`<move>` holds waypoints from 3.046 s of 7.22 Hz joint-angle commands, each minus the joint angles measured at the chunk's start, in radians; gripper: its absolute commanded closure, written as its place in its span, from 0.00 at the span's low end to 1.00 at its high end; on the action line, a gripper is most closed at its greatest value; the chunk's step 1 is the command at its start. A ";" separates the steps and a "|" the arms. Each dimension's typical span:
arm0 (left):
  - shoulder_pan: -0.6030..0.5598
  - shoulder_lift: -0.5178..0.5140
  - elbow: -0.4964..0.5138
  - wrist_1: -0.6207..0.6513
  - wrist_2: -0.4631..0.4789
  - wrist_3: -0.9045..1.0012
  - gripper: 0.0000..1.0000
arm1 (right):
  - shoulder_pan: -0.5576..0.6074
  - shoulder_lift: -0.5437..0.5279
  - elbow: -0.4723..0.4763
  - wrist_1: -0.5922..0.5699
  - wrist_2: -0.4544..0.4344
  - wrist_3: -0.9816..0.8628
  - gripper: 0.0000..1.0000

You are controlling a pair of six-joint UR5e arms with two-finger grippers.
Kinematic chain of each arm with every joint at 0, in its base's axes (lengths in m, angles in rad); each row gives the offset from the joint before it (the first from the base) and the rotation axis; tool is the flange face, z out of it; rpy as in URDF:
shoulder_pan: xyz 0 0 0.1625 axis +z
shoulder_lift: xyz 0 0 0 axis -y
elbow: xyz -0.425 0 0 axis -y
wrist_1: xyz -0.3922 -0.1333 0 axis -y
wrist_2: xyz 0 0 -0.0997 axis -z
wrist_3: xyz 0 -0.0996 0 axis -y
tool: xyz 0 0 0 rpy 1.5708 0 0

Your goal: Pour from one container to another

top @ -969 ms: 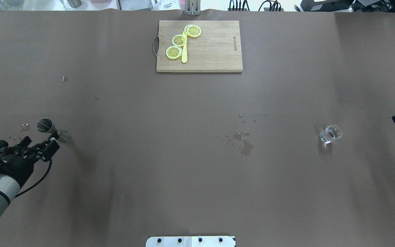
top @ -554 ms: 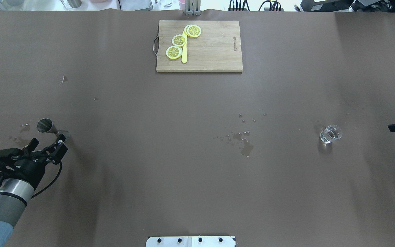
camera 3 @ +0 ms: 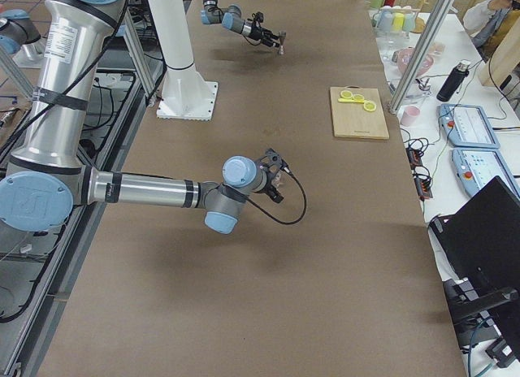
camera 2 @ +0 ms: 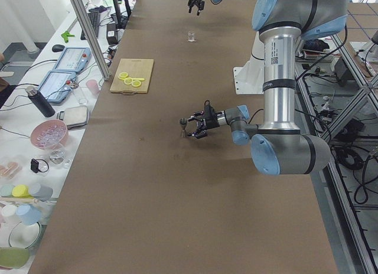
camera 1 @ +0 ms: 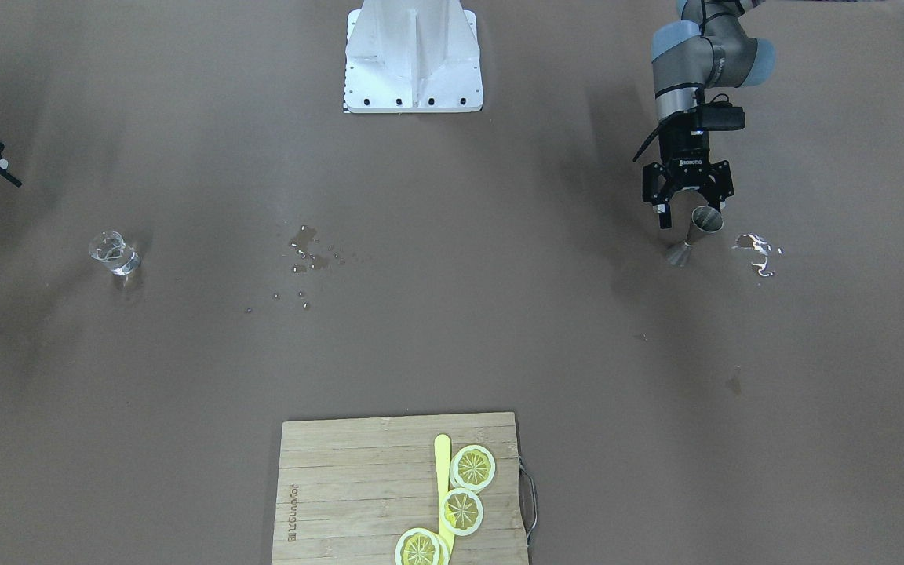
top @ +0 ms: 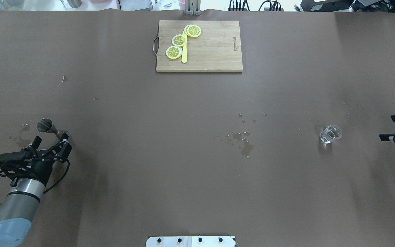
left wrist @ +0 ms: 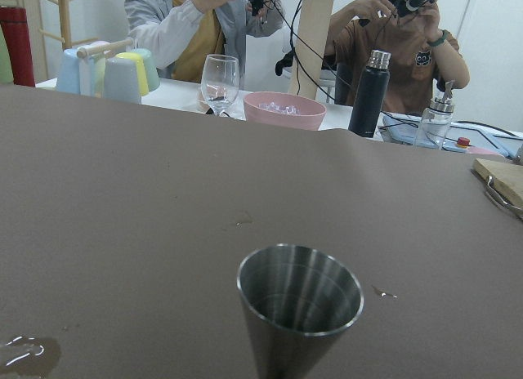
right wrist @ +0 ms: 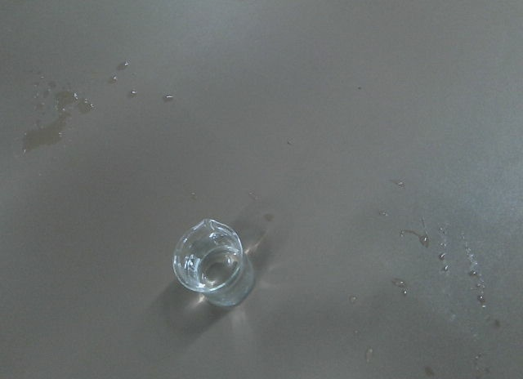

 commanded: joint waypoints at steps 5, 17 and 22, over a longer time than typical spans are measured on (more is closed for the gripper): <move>-0.046 -0.044 0.029 0.005 0.004 0.005 0.11 | -0.298 0.013 -0.002 0.098 -0.416 0.247 0.01; -0.258 -0.134 0.096 -0.388 -0.201 0.636 1.00 | -0.428 0.089 -0.080 0.116 -0.607 0.227 0.01; -0.413 -0.617 0.306 -0.440 -0.665 1.058 1.00 | -0.435 0.107 -0.097 0.118 -0.624 0.198 0.02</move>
